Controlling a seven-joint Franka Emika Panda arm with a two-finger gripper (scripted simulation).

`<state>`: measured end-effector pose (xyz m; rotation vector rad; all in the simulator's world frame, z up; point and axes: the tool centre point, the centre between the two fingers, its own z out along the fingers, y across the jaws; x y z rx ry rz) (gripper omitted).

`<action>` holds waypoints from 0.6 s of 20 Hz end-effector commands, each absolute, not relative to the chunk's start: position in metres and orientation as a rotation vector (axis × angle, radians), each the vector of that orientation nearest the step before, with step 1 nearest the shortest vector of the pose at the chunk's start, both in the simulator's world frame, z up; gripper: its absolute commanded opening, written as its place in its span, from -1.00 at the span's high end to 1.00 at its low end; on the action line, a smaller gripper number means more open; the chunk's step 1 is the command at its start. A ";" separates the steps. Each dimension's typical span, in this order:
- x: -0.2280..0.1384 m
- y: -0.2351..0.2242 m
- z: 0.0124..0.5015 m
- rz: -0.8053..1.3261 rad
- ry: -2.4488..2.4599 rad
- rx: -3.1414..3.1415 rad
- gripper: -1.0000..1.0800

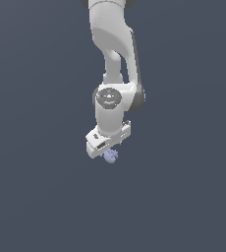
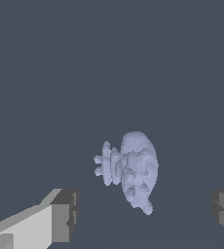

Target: Pick up the object and move it to a goal position.

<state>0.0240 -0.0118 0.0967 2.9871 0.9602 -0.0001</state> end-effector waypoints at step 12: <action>0.025 -0.014 0.083 -0.001 1.028 2.968 -0.92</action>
